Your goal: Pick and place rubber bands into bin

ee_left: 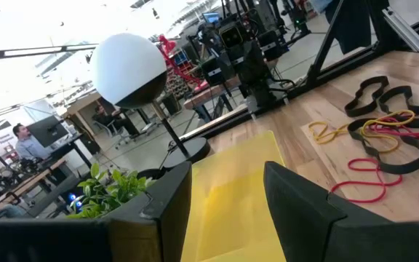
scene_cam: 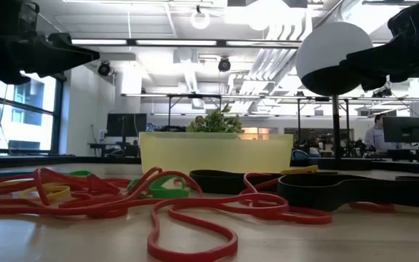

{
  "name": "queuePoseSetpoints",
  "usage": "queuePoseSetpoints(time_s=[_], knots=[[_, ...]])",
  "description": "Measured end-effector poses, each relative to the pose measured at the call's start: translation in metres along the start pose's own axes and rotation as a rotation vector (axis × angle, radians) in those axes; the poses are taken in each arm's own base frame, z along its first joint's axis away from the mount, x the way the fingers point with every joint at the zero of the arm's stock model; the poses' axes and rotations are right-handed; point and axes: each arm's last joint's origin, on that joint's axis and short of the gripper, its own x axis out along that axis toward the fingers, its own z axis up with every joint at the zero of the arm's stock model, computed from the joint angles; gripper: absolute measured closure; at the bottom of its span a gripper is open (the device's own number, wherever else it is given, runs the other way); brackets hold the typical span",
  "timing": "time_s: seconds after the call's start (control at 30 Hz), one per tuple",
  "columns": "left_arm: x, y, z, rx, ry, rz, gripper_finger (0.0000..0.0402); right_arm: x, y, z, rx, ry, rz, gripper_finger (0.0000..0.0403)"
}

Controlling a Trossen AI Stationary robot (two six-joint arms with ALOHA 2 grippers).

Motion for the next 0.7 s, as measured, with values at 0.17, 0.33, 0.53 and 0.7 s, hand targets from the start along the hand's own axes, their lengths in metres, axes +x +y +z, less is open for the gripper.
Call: queuePoseSetpoints(time_s=[0.17, 0.33, 0.53, 0.7], knots=[[0.0, 0.0, 0.0001, 0.0, 0.0, 0.0, 0.024, 0.0, 0.0, 0.0, 0.0, 0.0, 0.001, 0.0265], [0.0, 0.0, 0.0, 0.0, 0.0, 0.0, 0.024, 0.0, 0.0, 0.0, 0.0, 0.0, 0.001, 0.0265], [0.0, 0.0, 0.0, 0.0, 0.0, 0.0, 0.024, 0.0, 0.0, -0.0001, 0.0, 0.001, 0.0, 0.0265], [0.0, 0.0, 0.0001, -0.012, -0.001, 0.0, 0.024, 0.0, 0.0, 0.0001, -0.001, -0.001, 0.0, 0.0265]])
